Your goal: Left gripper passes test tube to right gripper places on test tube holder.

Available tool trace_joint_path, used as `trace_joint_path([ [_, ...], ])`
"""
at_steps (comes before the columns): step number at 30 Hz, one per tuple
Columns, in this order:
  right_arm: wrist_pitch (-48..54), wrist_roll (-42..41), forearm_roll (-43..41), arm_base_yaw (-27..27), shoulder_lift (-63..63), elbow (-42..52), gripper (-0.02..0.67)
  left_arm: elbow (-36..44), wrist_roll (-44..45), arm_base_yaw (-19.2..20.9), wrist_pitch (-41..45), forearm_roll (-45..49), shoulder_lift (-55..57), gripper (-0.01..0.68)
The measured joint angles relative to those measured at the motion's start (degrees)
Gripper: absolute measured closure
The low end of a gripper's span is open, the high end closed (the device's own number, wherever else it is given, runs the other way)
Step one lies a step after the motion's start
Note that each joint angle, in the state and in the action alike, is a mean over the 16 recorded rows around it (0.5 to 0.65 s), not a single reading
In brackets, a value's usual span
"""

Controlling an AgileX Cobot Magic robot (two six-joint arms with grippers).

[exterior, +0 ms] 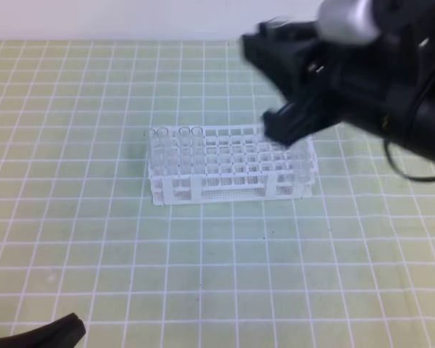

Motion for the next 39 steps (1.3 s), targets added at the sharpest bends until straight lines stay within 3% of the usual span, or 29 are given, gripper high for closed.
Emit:
trace_joint_path([
  [12, -9.86, 56.27, -53.60, -1.78, 0.13, 1.58, 0.567, -0.21, 0.00, 0.00, 0.16, 0.04, -0.01, 0.674],
  [16, -15.88, 68.59, -65.69, -1.92, 0.24, 3.86, 0.567, -0.07, -0.01, 0.00, 0.02, 0.01, 0.06, 0.673],
  [26, -31.87, 74.06, -70.74, -2.17, 0.47, 12.61, 0.567, 0.07, -0.01, 0.00, -0.08, -0.01, 0.10, 0.673],
  [39, -39.49, 74.04, -70.87, -2.17, 5.75, 14.77, 0.567, 0.21, -0.02, -0.01, -0.18, -0.04, 0.19, 0.673],
])
